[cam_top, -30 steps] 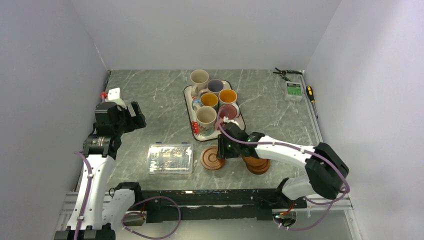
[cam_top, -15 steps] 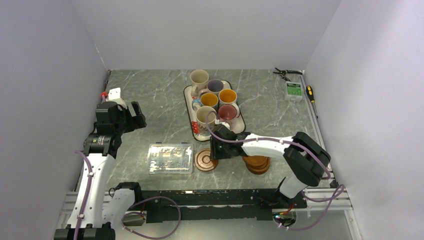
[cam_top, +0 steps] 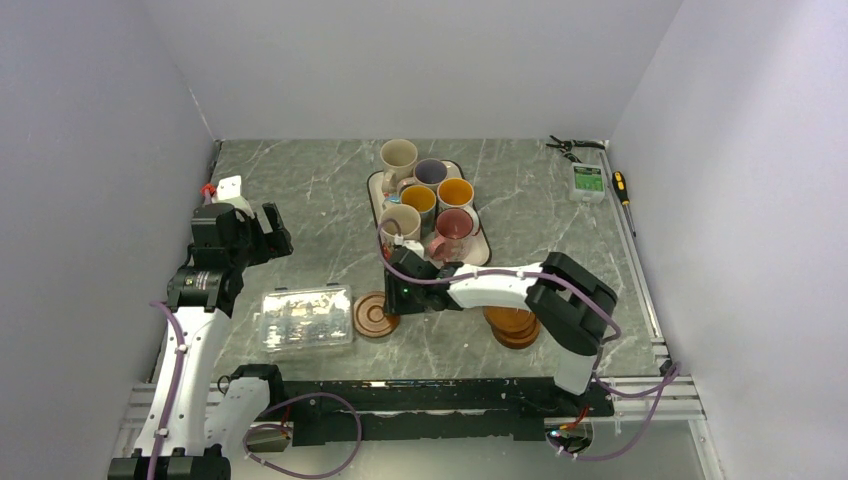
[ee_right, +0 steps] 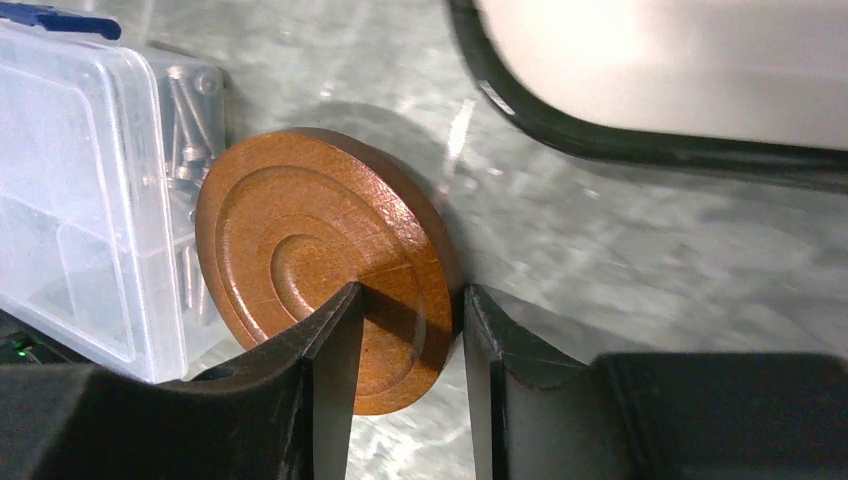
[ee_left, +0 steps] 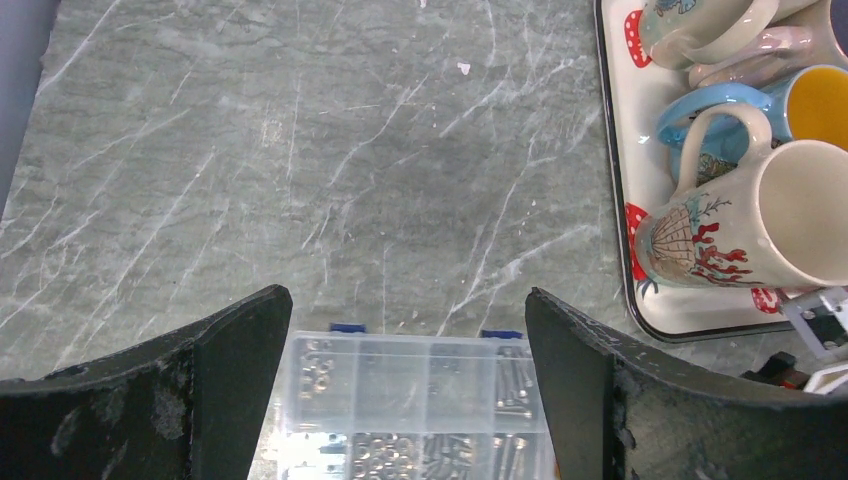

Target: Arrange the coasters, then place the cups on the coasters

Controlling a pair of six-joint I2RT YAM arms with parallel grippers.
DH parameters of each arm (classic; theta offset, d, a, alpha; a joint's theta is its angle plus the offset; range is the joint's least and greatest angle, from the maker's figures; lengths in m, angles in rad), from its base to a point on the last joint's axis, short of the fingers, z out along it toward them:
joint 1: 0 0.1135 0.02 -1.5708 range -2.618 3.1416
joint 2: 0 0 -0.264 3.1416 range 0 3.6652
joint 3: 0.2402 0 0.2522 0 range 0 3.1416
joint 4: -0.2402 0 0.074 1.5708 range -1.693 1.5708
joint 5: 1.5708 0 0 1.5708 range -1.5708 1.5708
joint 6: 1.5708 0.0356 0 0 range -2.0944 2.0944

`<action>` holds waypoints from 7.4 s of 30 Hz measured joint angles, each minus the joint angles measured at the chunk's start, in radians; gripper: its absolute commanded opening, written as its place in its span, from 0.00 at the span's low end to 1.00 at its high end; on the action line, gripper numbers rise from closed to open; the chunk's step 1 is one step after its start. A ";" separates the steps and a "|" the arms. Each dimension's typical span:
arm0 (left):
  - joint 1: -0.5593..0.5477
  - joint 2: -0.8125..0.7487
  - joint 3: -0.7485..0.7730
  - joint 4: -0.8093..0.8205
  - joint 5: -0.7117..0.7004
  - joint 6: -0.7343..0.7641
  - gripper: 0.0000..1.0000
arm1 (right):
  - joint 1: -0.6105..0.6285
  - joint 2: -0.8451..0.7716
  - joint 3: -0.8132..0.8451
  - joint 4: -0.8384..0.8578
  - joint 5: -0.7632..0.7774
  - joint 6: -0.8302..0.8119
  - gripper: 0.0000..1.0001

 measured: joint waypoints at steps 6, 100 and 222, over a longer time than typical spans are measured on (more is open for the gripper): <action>0.000 0.000 0.000 -0.003 0.000 0.000 0.94 | 0.043 0.047 0.047 0.034 0.019 0.029 0.00; 0.000 -0.072 0.000 -0.013 -0.060 -0.004 0.94 | -0.166 -0.352 -0.075 -0.751 0.367 0.046 0.50; 0.000 -0.064 0.000 -0.014 -0.071 -0.004 0.94 | -0.068 -0.281 -0.151 -0.366 0.134 0.067 0.56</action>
